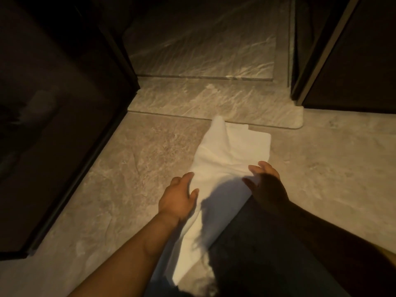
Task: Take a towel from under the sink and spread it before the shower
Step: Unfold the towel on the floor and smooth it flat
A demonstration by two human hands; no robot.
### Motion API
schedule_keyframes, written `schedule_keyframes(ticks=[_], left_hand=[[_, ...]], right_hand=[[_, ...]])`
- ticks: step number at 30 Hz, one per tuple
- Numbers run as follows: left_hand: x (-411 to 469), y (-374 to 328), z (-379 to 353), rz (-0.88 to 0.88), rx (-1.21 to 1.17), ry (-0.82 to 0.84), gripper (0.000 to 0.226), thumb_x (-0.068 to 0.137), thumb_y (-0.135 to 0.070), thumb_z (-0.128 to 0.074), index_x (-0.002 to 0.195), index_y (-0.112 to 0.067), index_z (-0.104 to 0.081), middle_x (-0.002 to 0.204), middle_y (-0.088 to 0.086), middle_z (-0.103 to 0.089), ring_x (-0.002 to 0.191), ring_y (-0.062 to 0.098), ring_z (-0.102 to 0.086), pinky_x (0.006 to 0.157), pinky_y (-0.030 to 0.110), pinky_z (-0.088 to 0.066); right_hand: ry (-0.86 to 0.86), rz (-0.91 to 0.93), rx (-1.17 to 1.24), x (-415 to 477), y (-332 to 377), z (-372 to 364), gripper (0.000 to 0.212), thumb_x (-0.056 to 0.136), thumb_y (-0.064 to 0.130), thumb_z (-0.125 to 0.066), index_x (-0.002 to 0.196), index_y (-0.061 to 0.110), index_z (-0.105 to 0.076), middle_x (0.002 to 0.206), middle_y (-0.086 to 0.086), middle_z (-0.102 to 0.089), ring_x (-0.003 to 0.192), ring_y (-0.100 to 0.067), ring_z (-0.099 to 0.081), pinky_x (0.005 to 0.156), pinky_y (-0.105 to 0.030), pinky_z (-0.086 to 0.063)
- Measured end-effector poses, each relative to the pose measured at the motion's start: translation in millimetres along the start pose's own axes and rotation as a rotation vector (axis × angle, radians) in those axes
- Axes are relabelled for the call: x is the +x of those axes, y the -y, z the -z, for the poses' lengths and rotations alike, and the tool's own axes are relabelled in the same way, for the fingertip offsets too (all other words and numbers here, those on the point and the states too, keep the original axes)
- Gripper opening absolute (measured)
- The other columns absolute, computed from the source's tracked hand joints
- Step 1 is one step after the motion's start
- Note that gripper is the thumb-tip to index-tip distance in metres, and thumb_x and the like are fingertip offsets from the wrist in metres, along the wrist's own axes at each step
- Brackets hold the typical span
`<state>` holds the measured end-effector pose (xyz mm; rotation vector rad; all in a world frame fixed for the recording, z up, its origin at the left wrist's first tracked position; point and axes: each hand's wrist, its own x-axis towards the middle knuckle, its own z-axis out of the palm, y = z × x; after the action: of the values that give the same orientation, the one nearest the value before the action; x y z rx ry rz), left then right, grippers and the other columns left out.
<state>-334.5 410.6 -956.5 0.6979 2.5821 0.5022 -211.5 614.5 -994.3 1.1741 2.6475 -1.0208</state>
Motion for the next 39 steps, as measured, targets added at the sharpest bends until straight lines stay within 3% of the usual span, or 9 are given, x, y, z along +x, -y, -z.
schedule_keyframes(ticks=[7, 11, 15, 19, 23, 27, 30, 35, 39], left_hand=[[-14, 13, -13, 0.019, -0.017, -0.008, 0.049, 0.094, -0.038, -0.046, 0.141, -0.035, -0.033, 0.126, 0.011, -0.049, 0.111, 0.028, -0.054, 0.093, 0.032, -0.042], [-26, 21, -12, -0.014, -0.047, -0.051, 0.049, 0.092, -0.033, -0.050, 0.139, -0.030, -0.037, 0.125, 0.010, -0.052, 0.112, 0.025, -0.053, 0.095, 0.026, -0.037], [-41, 29, -3, -0.075, -0.059, -0.118, 0.045, 0.091, -0.028, -0.054, 0.135, -0.028, -0.043, 0.121, 0.005, -0.056, 0.109, 0.020, -0.054, 0.087, 0.019, -0.034], [-39, 22, 10, -0.089, -0.093, -0.261, 0.042, 0.092, -0.027, -0.053, 0.134, -0.027, -0.045, 0.123, 0.001, -0.056, 0.110, 0.016, -0.053, 0.088, 0.017, -0.033], [-27, 15, 14, 0.003, 0.056, -0.079, 0.052, 0.092, -0.031, -0.051, 0.141, -0.029, -0.035, 0.142, 0.010, -0.038, 0.122, 0.027, -0.046, 0.103, 0.030, -0.037], [-35, 11, -3, 0.040, 0.247, 0.104, 0.059, 0.091, -0.039, -0.048, 0.144, -0.033, -0.023, 0.156, 0.010, -0.009, 0.139, 0.030, -0.021, 0.110, 0.039, -0.031], [-40, 13, -13, 0.049, 0.256, 0.122, 0.061, 0.092, -0.039, -0.048, 0.146, -0.033, -0.019, 0.158, 0.007, 0.000, 0.143, 0.028, -0.009, 0.111, 0.043, -0.031], [-40, 15, -10, 0.043, 0.192, 0.100, 0.055, 0.093, -0.039, -0.044, 0.144, -0.034, -0.025, 0.158, 0.010, -0.003, 0.143, 0.029, -0.009, 0.112, 0.038, -0.026], [-44, 18, 1, 0.090, 0.102, 0.083, 0.050, 0.095, -0.036, -0.042, 0.143, -0.033, -0.030, 0.156, 0.013, -0.008, 0.138, 0.032, -0.028, 0.109, 0.033, -0.030]], right_hand=[[-0.063, -0.069, 0.081, 2, 1, -10, 0.060, 0.087, 0.042, -0.059, 0.136, 0.012, -0.043, 0.142, -0.017, -0.037, 0.122, -0.032, -0.047, 0.094, -0.036, -0.044], [-0.071, -0.067, 0.378, 2, 10, -18, 0.050, 0.083, 0.021, -0.067, 0.128, 0.011, -0.046, 0.133, -0.014, -0.043, 0.116, -0.028, -0.046, 0.085, -0.024, -0.035], [-0.144, 0.001, 0.265, 7, 32, -19, 0.050, 0.081, 0.020, -0.070, 0.127, 0.013, -0.052, 0.129, -0.015, -0.051, 0.113, -0.028, -0.052, 0.082, -0.021, -0.034], [-0.200, 0.120, 0.394, 26, 57, 16, 0.051, 0.077, 0.014, -0.074, 0.124, 0.020, -0.055, 0.126, -0.006, -0.056, 0.112, -0.023, -0.055, 0.095, -0.033, -0.046], [-0.199, 0.136, 0.450, 39, 62, 33, 0.053, 0.078, 0.019, -0.073, 0.126, 0.018, -0.052, 0.124, -0.002, -0.052, 0.100, -0.018, -0.057, 0.086, -0.028, -0.046], [-0.005, 0.090, 0.243, 17, 35, 3, 0.067, 0.076, 0.021, -0.075, 0.134, 0.009, -0.045, 0.136, -0.014, -0.043, 0.121, -0.030, -0.048, 0.102, -0.031, -0.035], [0.080, 0.169, 0.147, -5, 15, -15, 0.072, 0.076, 0.020, -0.076, 0.135, 0.002, -0.041, 0.136, -0.022, -0.043, 0.121, -0.033, -0.047, 0.099, -0.029, -0.034], [0.101, 0.163, 0.135, -17, 14, -19, 0.073, 0.080, 0.024, -0.072, 0.140, 0.003, -0.036, 0.138, -0.019, -0.045, 0.124, -0.030, -0.047, 0.100, -0.030, -0.036], [0.064, 0.142, 0.220, -17, 23, -24, 0.076, 0.080, 0.019, -0.072, 0.142, 0.001, -0.031, 0.142, -0.020, -0.042, 0.130, -0.032, -0.041, 0.105, -0.033, -0.033]])
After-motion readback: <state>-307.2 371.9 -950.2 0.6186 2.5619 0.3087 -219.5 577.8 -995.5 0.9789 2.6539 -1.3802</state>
